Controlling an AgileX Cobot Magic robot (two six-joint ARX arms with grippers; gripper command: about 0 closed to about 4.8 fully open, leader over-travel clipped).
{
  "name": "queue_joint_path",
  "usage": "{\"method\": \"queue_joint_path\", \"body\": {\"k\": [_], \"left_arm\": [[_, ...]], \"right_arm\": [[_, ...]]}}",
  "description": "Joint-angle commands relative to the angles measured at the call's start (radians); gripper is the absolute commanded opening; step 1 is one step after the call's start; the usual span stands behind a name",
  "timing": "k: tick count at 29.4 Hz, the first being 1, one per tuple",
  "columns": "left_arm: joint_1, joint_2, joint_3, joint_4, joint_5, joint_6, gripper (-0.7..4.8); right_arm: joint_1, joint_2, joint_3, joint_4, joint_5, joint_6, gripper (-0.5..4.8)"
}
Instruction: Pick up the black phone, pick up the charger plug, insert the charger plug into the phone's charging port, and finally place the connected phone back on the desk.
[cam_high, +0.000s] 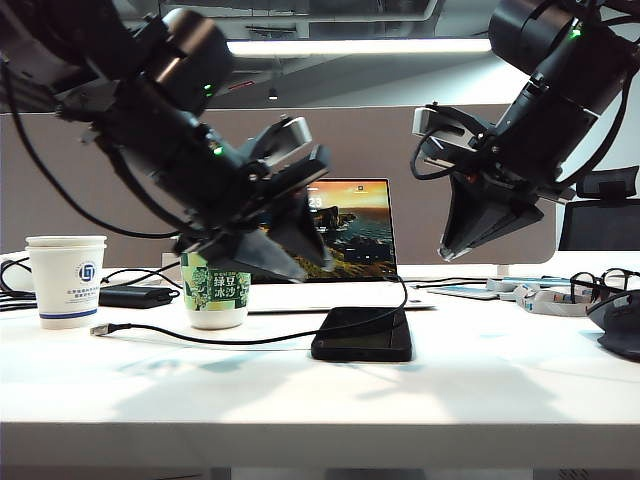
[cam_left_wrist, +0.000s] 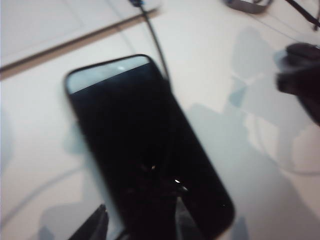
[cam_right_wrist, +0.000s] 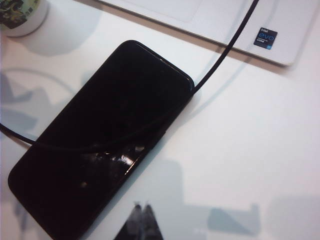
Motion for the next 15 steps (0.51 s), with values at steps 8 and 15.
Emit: {"method": "queue_joint_path", "body": {"k": [8, 15], "left_arm": [[-0.092, 0.014, 0.003, 0.088, -0.249, 0.079, -0.07], [-0.09, 0.083, 0.025, 0.106, -0.292, 0.095, -0.07]], "right_arm": [[-0.027, -0.003, 0.003, -0.002, 0.001, -0.007, -0.01], [-0.055, 0.018, 0.003, 0.018, -0.008, -0.039, -0.01]]}}
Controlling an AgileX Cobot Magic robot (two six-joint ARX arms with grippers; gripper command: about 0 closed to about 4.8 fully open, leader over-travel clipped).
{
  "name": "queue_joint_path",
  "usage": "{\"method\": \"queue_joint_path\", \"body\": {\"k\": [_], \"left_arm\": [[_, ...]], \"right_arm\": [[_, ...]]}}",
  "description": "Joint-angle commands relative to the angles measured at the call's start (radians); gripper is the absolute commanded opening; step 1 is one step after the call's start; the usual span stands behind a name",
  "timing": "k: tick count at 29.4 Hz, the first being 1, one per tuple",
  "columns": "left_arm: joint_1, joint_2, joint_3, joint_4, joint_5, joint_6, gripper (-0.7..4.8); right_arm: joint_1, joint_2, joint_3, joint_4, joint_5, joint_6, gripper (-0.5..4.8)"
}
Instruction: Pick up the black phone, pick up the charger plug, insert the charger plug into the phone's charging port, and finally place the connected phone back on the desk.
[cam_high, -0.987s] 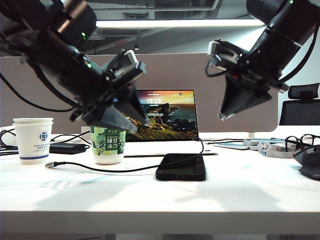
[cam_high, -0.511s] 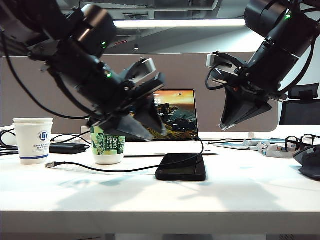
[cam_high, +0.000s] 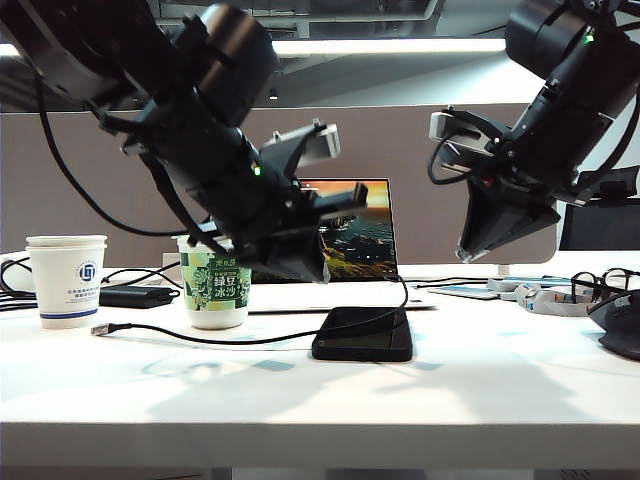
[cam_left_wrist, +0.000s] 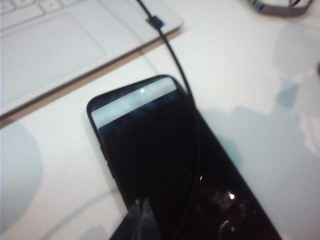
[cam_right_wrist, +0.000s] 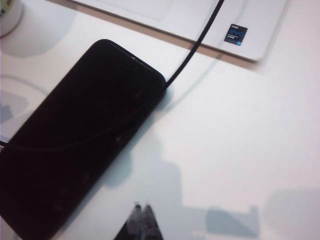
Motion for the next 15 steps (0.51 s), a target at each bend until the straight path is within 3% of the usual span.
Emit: {"method": "queue_joint_path", "body": {"k": [1, 7, 15], "left_arm": [[-0.002, 0.029, 0.018, 0.01, -0.02, 0.018, -0.07], [-0.002, 0.055, 0.029, 0.01, -0.096, 0.018, -0.07], [-0.002, 0.099, 0.038, 0.009, -0.101, 0.017, -0.07]], "right_arm": [[-0.007, 0.018, 0.003, 0.021, -0.007, -0.017, -0.01], [-0.007, 0.069, 0.003, 0.033, -0.016, -0.018, -0.01], [-0.007, 0.139, 0.004, 0.07, -0.039, -0.017, -0.01]]}}
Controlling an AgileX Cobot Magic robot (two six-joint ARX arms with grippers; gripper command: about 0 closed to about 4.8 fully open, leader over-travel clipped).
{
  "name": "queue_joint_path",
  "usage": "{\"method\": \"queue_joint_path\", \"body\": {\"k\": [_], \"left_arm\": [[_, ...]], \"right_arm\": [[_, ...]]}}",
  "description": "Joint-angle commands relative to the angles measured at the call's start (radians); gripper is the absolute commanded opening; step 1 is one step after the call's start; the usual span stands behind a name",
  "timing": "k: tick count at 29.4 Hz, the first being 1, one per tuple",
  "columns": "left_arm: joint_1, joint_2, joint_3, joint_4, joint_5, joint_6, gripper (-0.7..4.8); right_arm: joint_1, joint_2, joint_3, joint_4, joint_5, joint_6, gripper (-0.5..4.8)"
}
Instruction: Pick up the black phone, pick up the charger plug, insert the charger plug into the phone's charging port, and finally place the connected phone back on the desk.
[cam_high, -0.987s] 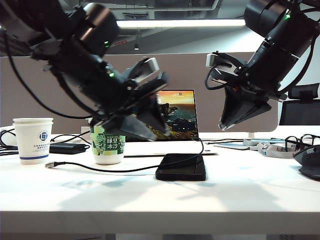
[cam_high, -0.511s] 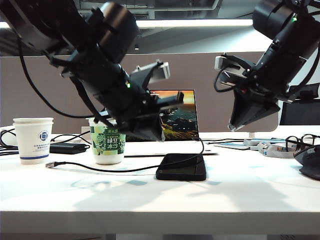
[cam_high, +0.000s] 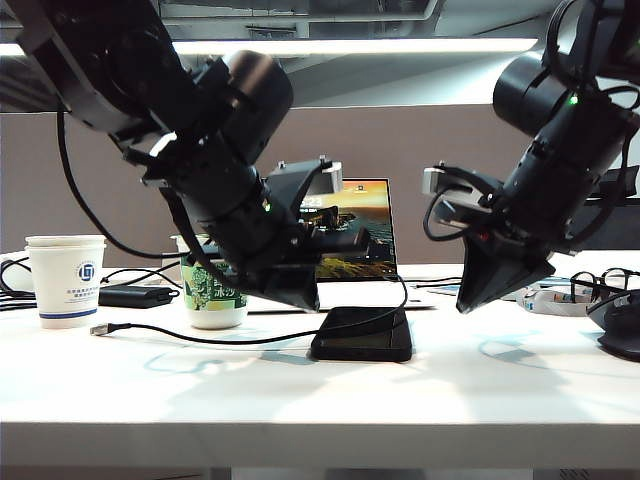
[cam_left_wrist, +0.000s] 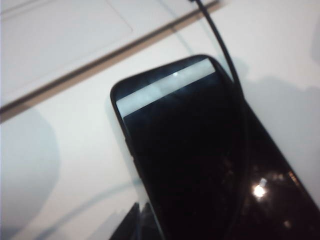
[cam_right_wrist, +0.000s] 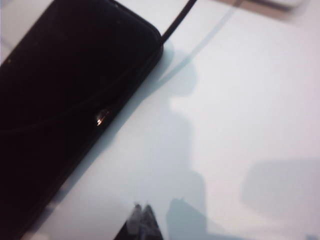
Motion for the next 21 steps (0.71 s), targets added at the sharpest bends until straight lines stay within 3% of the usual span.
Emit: {"method": "queue_joint_path", "body": {"k": [1, 5, 21], "left_arm": [[-0.002, 0.019, 0.007, 0.004, -0.006, 0.002, -0.07], [-0.002, 0.039, 0.018, -0.006, 0.013, 0.0, -0.07], [-0.002, 0.062, 0.117, -0.1, 0.274, -0.001, -0.07]], "right_arm": [[0.0, 0.008, 0.005, 0.039, -0.016, -0.003, -0.01], [0.0, 0.011, 0.006, 0.046, -0.027, -0.003, -0.01], [0.0, 0.011, 0.008, -0.009, -0.025, -0.002, -0.01]]}}
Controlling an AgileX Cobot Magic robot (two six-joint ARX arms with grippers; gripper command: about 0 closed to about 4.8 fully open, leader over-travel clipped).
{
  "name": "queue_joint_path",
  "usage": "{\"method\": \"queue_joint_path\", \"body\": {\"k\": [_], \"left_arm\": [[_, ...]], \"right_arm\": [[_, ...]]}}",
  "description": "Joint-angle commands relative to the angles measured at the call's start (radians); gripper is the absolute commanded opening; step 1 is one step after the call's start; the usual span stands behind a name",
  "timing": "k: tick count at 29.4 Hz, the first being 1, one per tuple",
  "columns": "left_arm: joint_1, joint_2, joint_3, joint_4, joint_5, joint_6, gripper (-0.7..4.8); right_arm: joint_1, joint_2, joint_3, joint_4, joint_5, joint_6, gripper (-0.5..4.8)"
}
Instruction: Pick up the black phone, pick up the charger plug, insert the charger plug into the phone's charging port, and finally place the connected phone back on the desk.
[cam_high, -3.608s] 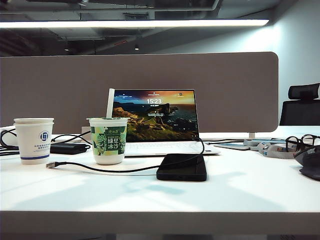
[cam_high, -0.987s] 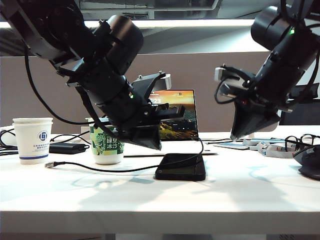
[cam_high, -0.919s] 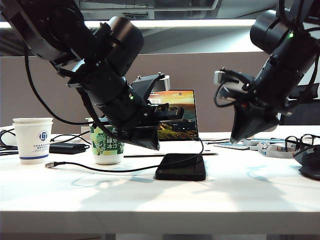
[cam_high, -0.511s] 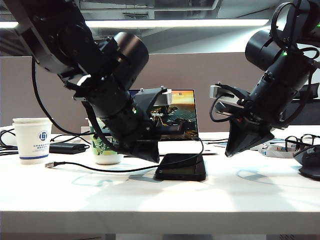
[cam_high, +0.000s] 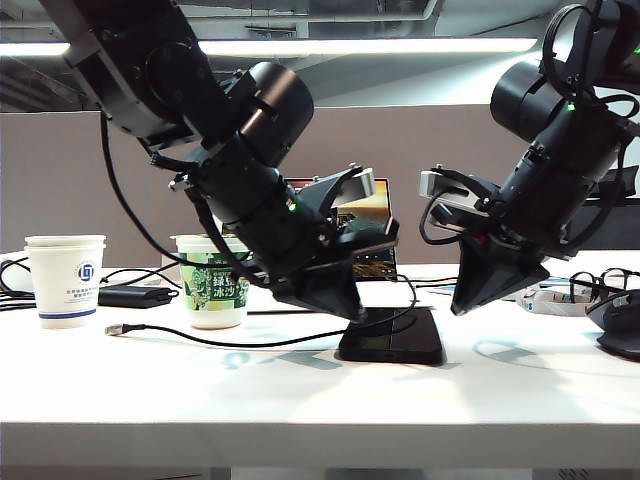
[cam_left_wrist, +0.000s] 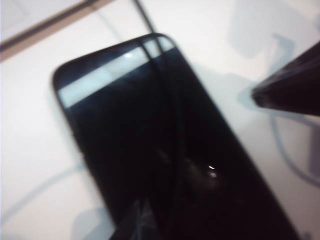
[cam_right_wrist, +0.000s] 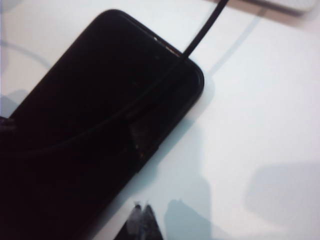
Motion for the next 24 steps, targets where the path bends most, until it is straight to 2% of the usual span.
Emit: {"method": "queue_joint_path", "body": {"k": [1, 7, 15, 18, 24], "left_arm": [[-0.002, -0.002, 0.011, -0.006, 0.028, 0.0, -0.07], [-0.001, -0.012, 0.032, -0.012, -0.022, 0.002, -0.07], [0.0, -0.139, 0.055, -0.147, -0.001, 0.0, -0.07], [0.0, -0.199, 0.055, -0.246, 0.059, -0.001, -0.07], [-0.001, -0.232, 0.055, -0.394, 0.259, -0.002, 0.08]], "right_arm": [[0.0, -0.003, 0.006, -0.03, -0.003, -0.002, -0.01], [0.0, -0.004, 0.007, -0.028, -0.003, -0.002, -0.01], [0.0, -0.013, 0.008, -0.039, -0.003, -0.002, -0.01], [0.0, -0.015, 0.008, -0.041, -0.004, -0.002, -0.01], [0.0, -0.015, 0.008, -0.055, -0.003, -0.002, -0.01]]}}
